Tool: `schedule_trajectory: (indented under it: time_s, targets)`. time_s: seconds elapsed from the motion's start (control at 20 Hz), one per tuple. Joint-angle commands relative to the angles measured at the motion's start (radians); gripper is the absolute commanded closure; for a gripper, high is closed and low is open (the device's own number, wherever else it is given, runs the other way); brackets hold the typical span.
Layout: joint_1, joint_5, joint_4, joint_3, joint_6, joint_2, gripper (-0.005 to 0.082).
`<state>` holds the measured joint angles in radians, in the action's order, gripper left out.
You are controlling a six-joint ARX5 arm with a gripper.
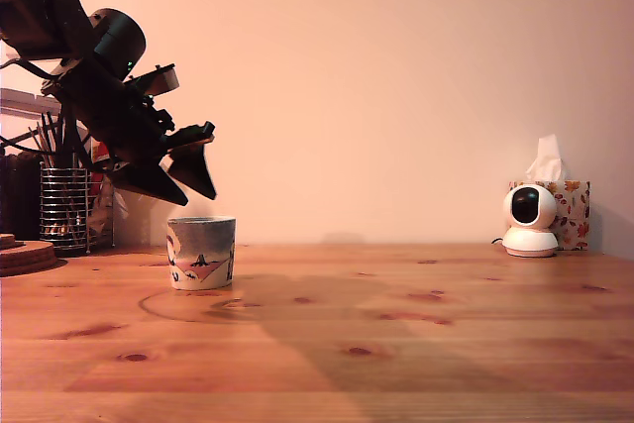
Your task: Pick up the coffee capsules on the table and drop them inside the coffee cup
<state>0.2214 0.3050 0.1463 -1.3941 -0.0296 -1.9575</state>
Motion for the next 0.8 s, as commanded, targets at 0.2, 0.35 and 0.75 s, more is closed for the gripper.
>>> schedule_trajectory:
  time_s: [0.2,0.35,0.75]
  targets:
    - [0.014,0.001,-0.003,-0.015,-0.031,-0.025,0.0233]
    - [0.014,0.001,0.004,-0.015,-0.031,-0.022,0.0245]
    - [0.014,0.001,0.097,-0.015,-0.031,0.078,0.0786]
